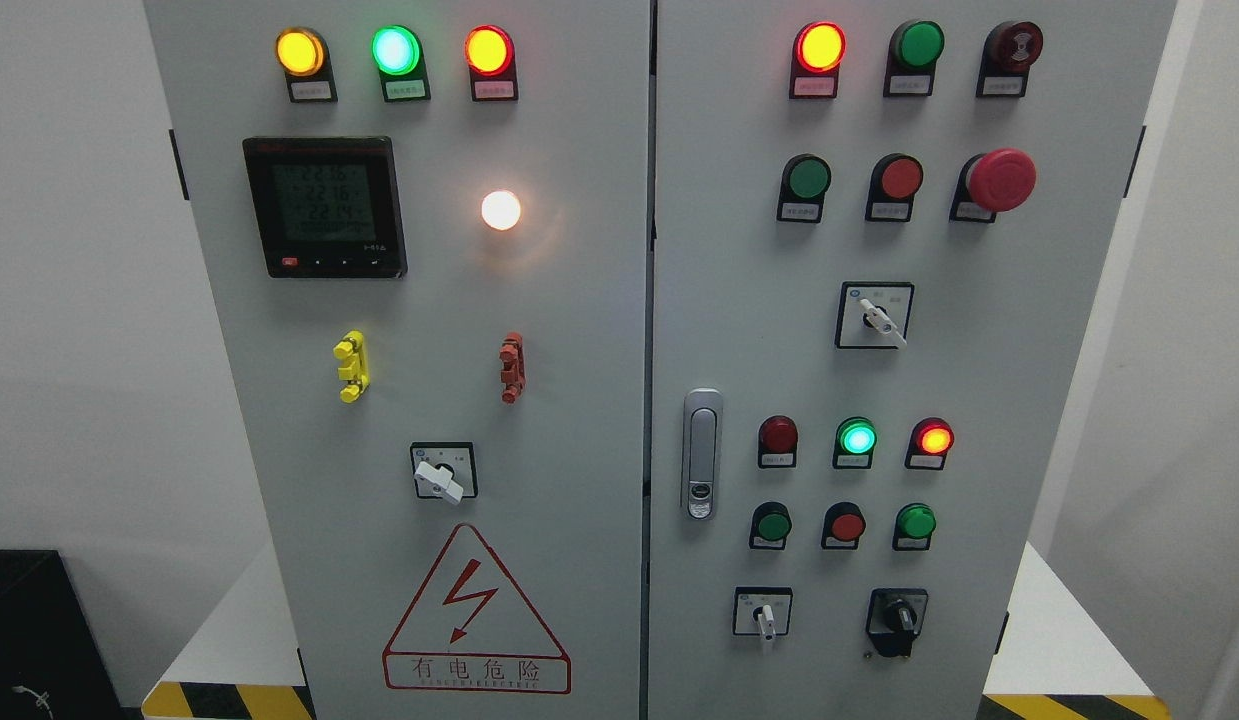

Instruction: Flip black knob to close circuit

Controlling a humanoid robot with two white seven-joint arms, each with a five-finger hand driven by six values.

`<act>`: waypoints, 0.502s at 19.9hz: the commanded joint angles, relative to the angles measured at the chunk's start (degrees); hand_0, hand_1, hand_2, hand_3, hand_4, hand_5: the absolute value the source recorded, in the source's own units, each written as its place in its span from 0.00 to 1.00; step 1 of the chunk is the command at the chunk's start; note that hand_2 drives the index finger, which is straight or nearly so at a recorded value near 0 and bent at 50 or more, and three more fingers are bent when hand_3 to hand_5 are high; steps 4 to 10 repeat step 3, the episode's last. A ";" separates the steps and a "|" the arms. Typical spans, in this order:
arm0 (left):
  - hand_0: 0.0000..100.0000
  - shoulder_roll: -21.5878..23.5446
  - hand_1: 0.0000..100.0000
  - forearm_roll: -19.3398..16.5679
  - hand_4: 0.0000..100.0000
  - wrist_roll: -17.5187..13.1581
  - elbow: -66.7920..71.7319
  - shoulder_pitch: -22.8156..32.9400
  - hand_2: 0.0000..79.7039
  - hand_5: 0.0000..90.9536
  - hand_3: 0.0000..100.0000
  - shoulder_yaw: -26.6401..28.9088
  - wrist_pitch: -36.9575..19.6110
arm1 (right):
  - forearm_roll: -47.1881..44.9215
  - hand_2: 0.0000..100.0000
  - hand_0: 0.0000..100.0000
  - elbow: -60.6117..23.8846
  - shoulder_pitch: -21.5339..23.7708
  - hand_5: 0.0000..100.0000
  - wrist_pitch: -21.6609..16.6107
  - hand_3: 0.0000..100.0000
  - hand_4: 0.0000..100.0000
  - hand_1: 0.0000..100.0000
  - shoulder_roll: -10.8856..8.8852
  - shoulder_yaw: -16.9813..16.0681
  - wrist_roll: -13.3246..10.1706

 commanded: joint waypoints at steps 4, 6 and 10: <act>0.00 0.00 0.00 -1.23 0.00 0.03 1.23 0.00 0.00 0.00 0.00 -1.14 0.02 | -1.39 0.00 0.00 0.99 0.34 0.00 -0.11 0.00 0.00 0.05 0.04 0.14 0.01; 0.00 0.00 0.00 -1.23 0.00 0.03 1.23 0.00 0.00 0.00 0.00 -1.14 0.02 | -1.39 0.00 0.00 0.99 0.34 0.00 -0.11 0.00 0.00 0.05 0.04 0.14 0.01; 0.00 0.00 0.00 -1.23 0.00 0.03 1.23 0.00 0.00 0.00 0.00 -1.14 0.02 | -1.39 0.00 0.00 0.99 0.34 0.00 -0.11 0.00 0.00 0.05 0.04 0.14 0.01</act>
